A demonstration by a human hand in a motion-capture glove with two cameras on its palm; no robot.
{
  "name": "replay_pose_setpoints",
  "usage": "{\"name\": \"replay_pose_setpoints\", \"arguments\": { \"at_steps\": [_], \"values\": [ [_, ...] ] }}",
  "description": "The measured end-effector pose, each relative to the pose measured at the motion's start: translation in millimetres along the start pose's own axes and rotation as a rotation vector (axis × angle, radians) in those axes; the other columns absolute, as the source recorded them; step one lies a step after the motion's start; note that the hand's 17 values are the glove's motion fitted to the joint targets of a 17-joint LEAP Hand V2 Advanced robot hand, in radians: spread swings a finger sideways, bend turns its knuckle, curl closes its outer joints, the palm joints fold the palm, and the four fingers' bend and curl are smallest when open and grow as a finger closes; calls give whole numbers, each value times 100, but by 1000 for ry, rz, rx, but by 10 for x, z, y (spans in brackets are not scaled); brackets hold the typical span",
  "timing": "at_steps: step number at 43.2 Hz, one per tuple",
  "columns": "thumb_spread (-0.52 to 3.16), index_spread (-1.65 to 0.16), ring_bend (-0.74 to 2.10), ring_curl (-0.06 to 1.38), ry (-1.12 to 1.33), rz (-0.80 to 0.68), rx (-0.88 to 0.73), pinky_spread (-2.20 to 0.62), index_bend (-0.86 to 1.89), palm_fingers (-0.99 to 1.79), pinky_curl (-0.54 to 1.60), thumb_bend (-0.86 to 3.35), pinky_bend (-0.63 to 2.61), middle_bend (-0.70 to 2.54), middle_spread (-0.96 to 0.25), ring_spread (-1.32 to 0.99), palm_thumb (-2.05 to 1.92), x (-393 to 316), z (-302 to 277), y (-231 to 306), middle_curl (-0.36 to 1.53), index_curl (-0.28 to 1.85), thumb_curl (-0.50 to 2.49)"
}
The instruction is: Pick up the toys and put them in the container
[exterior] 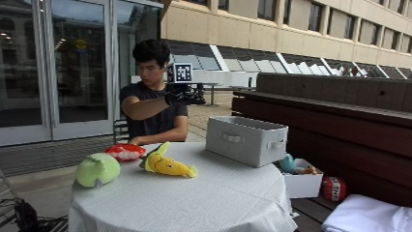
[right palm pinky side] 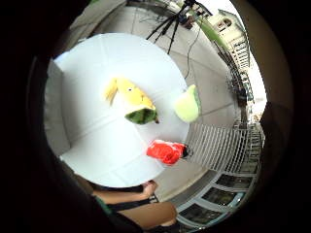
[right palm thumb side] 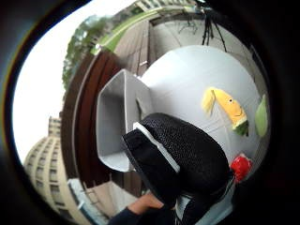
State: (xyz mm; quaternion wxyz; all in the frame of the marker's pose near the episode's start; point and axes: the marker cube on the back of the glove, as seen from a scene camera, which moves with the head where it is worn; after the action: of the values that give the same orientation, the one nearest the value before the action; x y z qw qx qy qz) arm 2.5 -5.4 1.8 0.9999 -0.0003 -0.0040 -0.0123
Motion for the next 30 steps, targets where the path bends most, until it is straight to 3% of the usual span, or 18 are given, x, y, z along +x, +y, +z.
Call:
{"name": "replay_pose_setpoints", "arguments": {
  "at_steps": [8,18,23,27,30],
  "values": [
    [82,-18,16,3,2,8,-1,-5,19,0,15,-8,41,26,-9,-18,-12,25,41,-4,12,11,0],
    [107,-22,16,7,28,27,25,-8,19,-4,21,-7,44,28,-11,-23,-11,102,55,23,19,19,2],
    [113,-23,16,8,17,186,-12,-8,19,-5,23,-7,43,28,-11,-24,-11,207,69,-9,22,23,3],
    [114,-23,16,9,3,58,26,-8,19,-6,24,-7,43,27,-11,-25,-11,440,137,-4,24,25,4],
    [115,-23,16,10,-7,70,24,-8,17,-7,25,-7,44,27,-11,-25,-12,601,205,-18,25,26,5]
  ]
}}
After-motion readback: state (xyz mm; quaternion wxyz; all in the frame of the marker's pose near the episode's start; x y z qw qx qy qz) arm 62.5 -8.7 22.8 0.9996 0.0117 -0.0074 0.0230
